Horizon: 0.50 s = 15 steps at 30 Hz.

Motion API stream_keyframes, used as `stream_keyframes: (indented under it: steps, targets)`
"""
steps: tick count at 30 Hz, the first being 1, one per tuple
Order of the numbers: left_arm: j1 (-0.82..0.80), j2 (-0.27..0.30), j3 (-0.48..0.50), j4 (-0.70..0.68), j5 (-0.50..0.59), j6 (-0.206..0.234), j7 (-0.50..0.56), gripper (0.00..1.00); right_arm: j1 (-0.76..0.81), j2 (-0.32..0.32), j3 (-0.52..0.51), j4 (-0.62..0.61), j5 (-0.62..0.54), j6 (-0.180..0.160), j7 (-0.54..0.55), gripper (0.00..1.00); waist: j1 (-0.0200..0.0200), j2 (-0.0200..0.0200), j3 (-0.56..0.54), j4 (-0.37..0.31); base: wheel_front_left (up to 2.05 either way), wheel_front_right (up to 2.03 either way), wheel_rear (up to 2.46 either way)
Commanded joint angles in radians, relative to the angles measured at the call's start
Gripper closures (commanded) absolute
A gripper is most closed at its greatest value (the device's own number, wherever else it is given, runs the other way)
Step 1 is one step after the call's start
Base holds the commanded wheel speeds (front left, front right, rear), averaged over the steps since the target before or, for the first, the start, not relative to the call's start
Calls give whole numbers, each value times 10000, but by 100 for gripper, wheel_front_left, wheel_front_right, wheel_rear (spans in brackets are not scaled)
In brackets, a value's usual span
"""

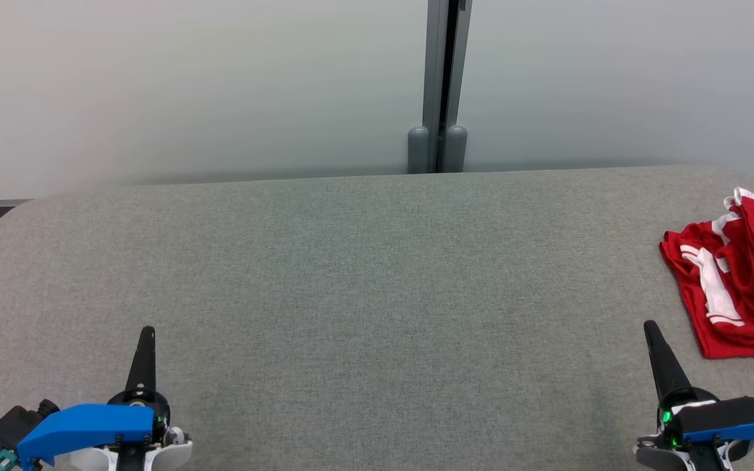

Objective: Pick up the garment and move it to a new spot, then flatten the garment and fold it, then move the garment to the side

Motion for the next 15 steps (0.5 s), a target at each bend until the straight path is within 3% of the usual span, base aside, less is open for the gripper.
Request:
stream_keyframes:
  steps: [1, 15]
  targets:
    - [-220, 18, 109, -108, -188, -23, 72, 100, -215, -81, -34, -66, 250, 1, 66, 100, -1, 0, 2, 1, 0, 0, 0]
    - [-296, -61, 279, -266, -1186, -27, 387, 100, -338, -87, -45, -48, 1470, 2, 243, 100, -1, 0, 21, 13, 0, 0, 0]
